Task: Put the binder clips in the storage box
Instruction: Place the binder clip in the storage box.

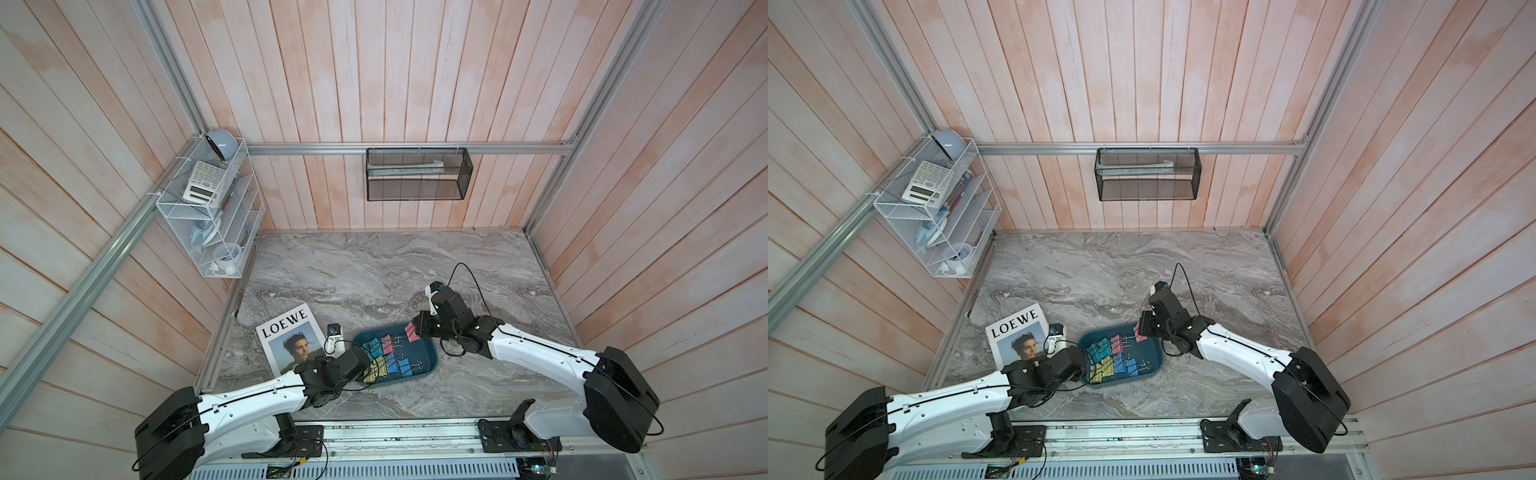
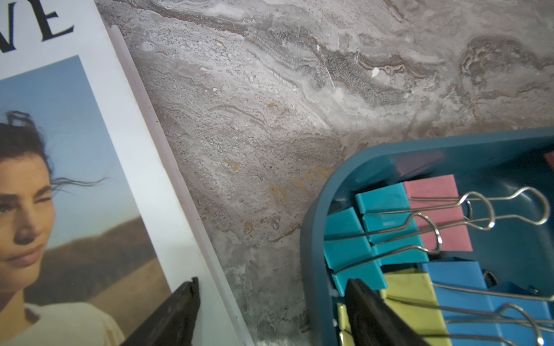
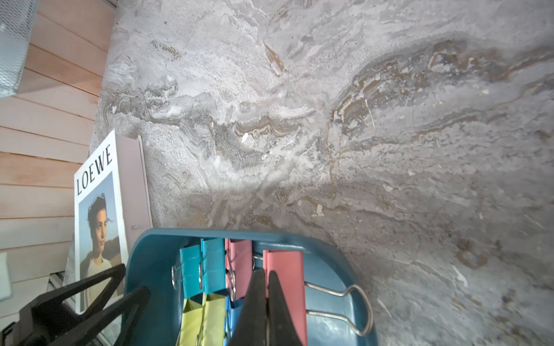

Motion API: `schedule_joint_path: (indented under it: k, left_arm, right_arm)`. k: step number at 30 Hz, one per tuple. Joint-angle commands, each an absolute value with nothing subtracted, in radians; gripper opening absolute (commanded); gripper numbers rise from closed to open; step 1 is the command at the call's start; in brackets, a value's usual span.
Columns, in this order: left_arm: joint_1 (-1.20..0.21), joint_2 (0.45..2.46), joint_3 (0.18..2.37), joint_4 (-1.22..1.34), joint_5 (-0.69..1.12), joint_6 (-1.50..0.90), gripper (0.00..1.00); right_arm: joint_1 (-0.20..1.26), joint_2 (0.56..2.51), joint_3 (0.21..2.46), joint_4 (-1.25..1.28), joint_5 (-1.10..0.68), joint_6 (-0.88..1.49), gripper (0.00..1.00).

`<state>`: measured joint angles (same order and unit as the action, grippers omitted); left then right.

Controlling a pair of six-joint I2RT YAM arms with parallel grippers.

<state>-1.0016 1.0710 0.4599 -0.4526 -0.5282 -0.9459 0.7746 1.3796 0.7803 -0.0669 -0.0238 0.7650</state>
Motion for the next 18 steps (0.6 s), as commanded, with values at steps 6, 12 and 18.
schedule_joint_path:
  k: [6,12,18]
  left_arm:
    - [-0.996,1.106,0.446,-0.468,-0.471,-0.945,0.82]
    - [-0.996,1.109,0.447,-0.465,-0.469,-0.945,0.82]
    - [-0.996,1.117,0.451,-0.464,-0.468,-0.942,0.82]
  right_arm:
    - [0.805,1.440,0.771,0.016,0.014,0.817,0.00]
    - [0.821,1.446,0.737,0.048,0.012,0.840,0.00]
    - [0.834,1.492,0.725,0.104,0.009,0.858,0.00]
